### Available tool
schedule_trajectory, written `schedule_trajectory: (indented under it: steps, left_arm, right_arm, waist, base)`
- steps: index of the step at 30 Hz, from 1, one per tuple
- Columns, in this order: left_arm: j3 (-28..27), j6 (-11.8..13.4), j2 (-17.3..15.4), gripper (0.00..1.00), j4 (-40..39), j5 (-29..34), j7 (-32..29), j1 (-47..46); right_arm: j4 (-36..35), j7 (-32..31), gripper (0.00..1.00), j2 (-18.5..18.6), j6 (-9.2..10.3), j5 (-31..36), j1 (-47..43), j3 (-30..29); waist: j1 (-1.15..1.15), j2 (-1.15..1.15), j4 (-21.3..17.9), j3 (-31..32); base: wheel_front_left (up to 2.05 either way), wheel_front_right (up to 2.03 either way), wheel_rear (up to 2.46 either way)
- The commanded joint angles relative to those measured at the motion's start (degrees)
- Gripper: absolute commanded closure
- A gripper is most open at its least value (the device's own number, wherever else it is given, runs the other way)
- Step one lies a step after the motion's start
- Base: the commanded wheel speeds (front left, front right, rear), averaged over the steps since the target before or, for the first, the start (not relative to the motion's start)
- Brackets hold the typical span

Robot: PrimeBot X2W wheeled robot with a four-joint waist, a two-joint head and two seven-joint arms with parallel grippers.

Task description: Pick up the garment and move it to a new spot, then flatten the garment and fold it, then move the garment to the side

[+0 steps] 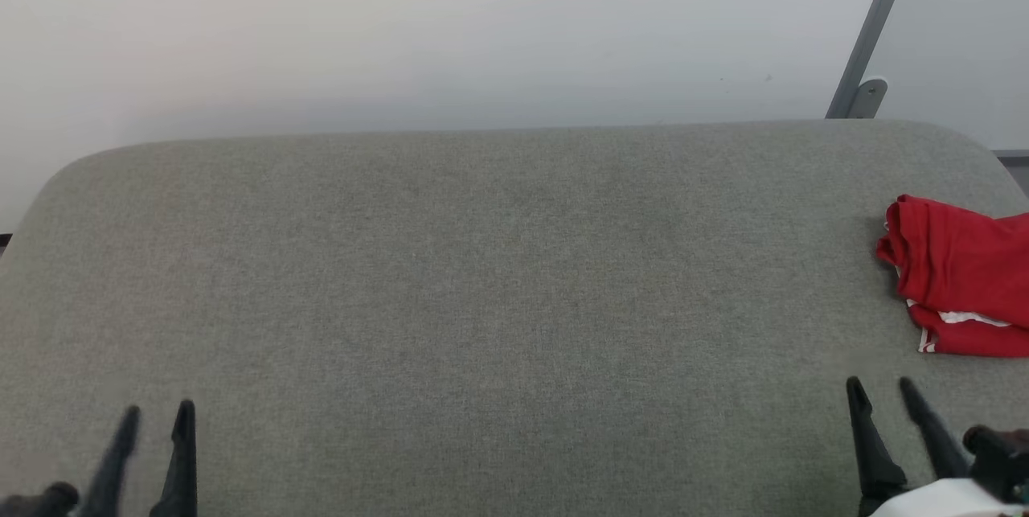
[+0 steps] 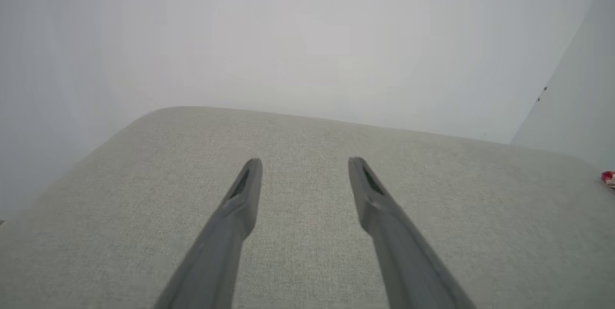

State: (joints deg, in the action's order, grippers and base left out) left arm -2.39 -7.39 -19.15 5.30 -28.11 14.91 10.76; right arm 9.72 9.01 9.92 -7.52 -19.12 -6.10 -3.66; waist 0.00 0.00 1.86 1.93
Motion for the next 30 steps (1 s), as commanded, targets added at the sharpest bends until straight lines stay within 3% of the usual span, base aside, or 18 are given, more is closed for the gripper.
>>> schedule_trajectory:
  steps: [1,30]
  left_arm:
    - [0.1,0.0,0.2,1.00,0.2,-0.1,-0.1,0.1]
    - [-0.8,0.0,6.0,1.00,3.8,-21.0,-6.8,-5.3]
  right_arm:
    - [0.2,0.0,1.00,-0.1,0.00,-0.1,-0.1,0.0]
    - [2.3,-5.1,1.00,-2.7,0.01,-23.6,3.7,-0.9]
  waist:
    - [0.00,0.00,0.0,0.0]
    - [0.00,0.00,-0.4,-0.4]
  base:
    - [0.00,0.00,0.00]
    - [0.00,0.00,0.00]
